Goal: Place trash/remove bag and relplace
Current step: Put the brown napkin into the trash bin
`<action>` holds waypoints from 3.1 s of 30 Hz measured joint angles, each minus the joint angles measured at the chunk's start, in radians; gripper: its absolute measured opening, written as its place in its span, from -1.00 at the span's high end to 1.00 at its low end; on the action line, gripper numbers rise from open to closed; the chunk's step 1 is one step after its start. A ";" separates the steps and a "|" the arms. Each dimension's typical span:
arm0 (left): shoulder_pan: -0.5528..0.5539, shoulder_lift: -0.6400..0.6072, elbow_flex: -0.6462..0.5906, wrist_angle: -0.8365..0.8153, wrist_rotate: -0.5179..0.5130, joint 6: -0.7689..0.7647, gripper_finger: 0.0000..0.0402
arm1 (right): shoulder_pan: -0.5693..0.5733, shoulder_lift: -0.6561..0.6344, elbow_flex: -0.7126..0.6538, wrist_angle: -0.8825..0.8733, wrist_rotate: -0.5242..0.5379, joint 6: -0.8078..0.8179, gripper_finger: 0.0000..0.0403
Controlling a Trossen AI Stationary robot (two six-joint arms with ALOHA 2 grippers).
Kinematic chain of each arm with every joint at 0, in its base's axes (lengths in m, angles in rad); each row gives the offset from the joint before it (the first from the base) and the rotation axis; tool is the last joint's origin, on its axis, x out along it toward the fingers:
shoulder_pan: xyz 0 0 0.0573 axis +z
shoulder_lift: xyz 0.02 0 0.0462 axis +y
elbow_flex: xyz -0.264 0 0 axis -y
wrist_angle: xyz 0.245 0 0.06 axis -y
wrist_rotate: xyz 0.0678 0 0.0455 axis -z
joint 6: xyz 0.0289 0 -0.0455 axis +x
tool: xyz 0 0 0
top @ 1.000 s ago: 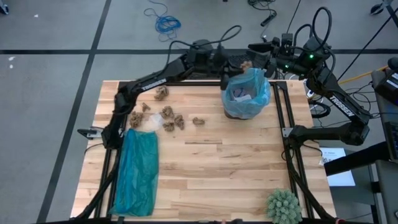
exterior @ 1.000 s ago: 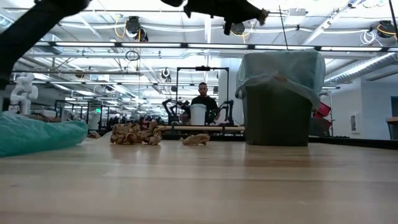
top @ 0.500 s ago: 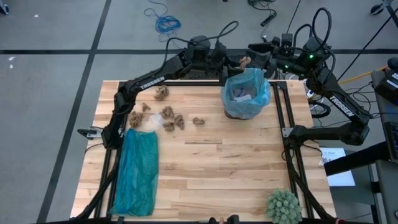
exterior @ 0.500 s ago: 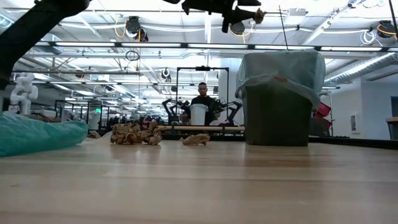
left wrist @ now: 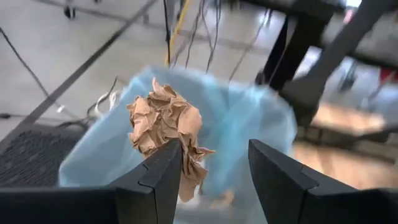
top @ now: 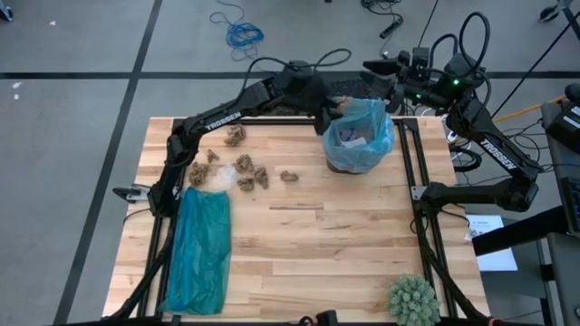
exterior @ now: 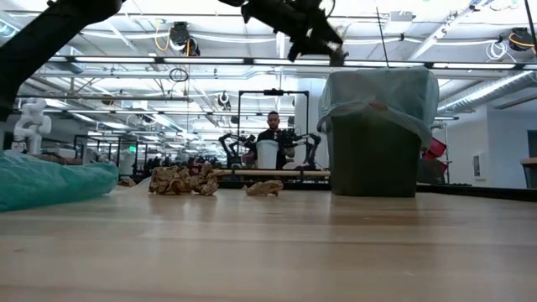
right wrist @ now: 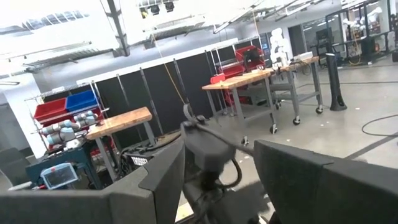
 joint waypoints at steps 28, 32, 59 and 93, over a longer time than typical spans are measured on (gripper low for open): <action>-0.040 0.001 0.018 0.063 0.075 0.003 0.32 | 0.006 0.014 0.000 -0.468 0.083 -0.099 0.86; -0.039 0.001 0.019 0.079 0.074 0.004 0.32 | 0.006 0.051 0.000 -0.537 0.091 -0.155 0.96; 0.055 -0.390 0.024 -0.772 -0.471 0.118 0.88 | 0.108 0.138 0.000 -0.498 -0.073 -0.169 0.94; 0.248 -0.989 -0.554 -0.669 -0.146 -0.050 1.00 | 0.525 0.923 0.095 -0.273 0.427 -0.291 0.22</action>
